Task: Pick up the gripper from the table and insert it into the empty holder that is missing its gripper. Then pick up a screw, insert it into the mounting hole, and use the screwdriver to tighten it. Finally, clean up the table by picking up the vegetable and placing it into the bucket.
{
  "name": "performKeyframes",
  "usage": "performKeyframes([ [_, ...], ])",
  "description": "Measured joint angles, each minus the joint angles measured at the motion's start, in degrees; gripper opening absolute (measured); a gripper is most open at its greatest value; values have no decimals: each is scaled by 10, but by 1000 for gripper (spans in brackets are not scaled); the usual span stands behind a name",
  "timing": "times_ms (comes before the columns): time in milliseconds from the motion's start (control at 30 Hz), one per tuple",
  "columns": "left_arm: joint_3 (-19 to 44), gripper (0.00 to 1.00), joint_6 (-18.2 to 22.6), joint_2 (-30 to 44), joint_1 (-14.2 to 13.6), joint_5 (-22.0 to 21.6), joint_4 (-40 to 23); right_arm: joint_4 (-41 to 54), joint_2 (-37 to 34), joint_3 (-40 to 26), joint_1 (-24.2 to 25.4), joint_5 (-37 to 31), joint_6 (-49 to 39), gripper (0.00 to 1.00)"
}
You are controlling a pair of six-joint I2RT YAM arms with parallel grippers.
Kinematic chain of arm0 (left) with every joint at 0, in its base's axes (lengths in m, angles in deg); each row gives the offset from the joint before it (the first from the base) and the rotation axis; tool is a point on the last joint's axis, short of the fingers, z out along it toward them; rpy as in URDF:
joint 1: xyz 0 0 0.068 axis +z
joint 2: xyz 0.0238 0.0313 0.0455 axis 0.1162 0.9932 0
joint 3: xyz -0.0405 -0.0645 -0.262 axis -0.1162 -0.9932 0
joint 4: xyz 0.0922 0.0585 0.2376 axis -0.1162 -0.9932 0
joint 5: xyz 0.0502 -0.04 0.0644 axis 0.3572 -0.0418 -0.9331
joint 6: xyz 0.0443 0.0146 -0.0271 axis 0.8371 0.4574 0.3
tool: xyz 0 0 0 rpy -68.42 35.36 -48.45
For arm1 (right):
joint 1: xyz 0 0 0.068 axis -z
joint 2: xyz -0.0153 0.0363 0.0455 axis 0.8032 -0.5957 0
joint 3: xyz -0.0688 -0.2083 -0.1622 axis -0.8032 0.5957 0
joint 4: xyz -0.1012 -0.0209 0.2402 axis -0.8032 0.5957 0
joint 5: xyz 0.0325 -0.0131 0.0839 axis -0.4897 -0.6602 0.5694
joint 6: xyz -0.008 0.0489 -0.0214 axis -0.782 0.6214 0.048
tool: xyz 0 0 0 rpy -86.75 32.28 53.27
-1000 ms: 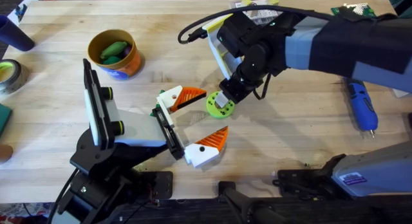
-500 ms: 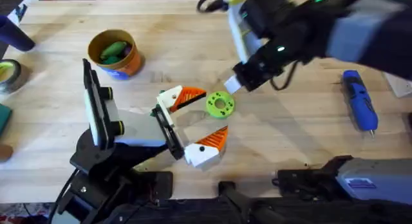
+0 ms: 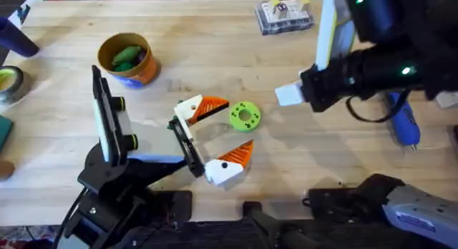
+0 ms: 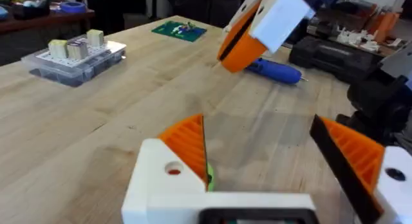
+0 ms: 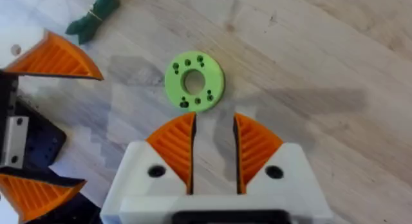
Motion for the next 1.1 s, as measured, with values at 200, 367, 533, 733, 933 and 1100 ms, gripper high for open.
performKeyframes([
  [200, 0, 988, 0, 0, 0, 0, 0, -118, -9, 96, -53, 8, 44, 334],
  [367, 0, 988, 0, 0, 0, 0, 0, -167, -54, 131, -107, 14, 50, 334],
  [533, 0, 988, 0, 0, 0, 0, 0, -204, -110, 134, -134, 12, 50, 334],
  [733, 0, 988, 0, 0, 0, 0, 0, -215, -168, 134, -147, 12, 50, 334],
  [933, 0, 988, 0, 0, 0, 0, 0, -222, -176, 133, -149, 12, 50, 334],
  [1100, 0, 988, 0, 0, 0, 0, 0, -222, -176, 133, -149, 9, 50, 334],
])
